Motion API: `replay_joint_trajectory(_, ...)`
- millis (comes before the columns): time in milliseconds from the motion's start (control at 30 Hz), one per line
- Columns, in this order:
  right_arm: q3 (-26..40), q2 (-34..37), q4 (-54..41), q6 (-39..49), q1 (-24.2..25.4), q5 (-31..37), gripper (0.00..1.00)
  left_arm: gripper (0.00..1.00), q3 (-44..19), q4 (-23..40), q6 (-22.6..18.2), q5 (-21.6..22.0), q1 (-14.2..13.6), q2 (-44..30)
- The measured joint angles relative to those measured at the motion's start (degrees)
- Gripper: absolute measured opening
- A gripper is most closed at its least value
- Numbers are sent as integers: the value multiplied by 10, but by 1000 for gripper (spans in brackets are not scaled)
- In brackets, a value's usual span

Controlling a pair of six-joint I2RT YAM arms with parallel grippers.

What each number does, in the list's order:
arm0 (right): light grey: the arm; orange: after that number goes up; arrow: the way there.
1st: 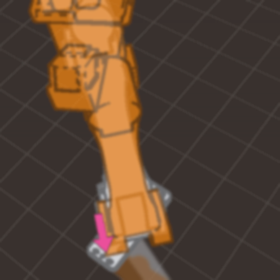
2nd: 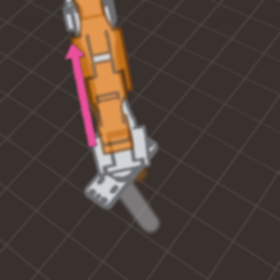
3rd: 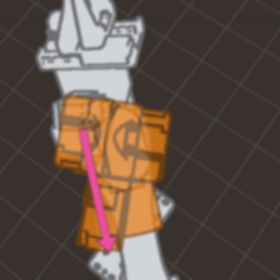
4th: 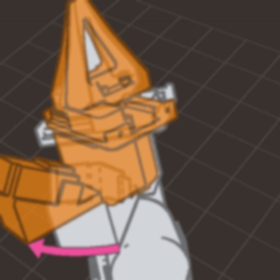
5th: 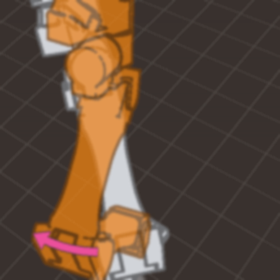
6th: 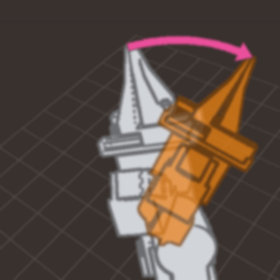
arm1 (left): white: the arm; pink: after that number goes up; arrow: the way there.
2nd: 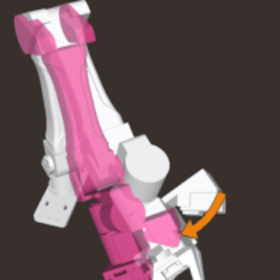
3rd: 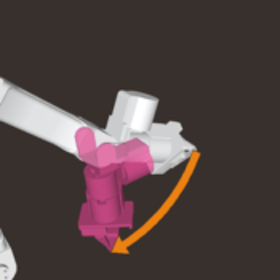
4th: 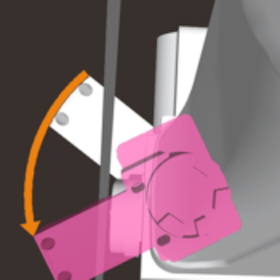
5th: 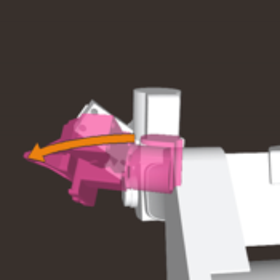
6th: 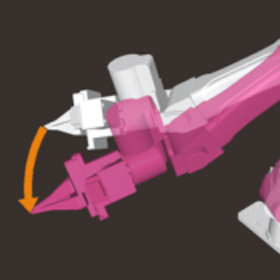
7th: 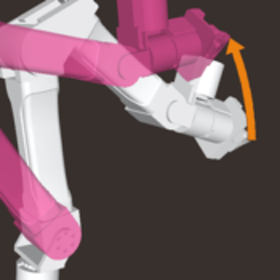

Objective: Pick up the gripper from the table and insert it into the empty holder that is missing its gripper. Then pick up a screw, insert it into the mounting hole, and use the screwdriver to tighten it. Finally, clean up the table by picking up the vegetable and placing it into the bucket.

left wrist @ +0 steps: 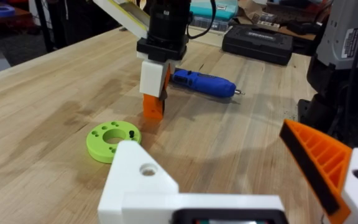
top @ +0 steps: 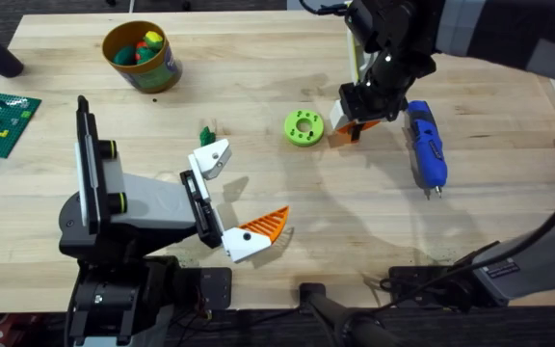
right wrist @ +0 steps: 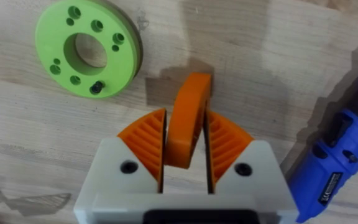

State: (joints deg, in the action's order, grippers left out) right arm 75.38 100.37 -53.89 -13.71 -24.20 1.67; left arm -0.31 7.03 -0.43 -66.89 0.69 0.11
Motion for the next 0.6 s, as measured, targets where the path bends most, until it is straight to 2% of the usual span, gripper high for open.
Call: replay_joint_trajectory(600, 17, 0, -58, 5, 0, 0, 347, 986, 0, -3, 0, 3, 0, -1)
